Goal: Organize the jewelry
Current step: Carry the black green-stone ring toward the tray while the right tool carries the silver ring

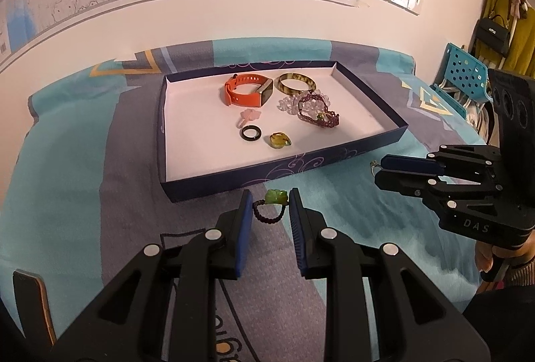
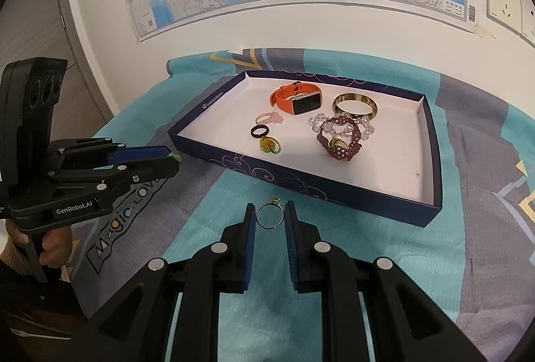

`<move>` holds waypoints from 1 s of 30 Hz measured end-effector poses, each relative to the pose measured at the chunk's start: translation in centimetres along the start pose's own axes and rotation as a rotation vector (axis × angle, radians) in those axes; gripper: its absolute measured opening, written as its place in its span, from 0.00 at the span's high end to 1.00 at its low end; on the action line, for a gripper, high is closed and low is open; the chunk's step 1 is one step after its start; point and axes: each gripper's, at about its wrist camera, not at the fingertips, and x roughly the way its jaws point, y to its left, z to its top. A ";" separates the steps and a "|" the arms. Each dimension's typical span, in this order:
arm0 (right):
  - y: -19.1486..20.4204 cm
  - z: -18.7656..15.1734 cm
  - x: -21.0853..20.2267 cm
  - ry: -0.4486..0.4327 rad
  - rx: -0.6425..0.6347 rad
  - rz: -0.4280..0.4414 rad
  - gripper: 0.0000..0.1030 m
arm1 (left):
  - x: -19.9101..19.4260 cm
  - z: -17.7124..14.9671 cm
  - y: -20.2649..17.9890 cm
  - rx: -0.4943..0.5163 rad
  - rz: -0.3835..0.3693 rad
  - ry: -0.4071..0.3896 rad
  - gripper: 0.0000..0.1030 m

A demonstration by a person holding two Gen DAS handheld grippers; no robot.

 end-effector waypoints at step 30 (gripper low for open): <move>-0.3 1.6 -0.1 -0.033 -0.014 -0.002 0.85 | 0.2 1.3 0.3 -0.010 0.009 -0.025 0.78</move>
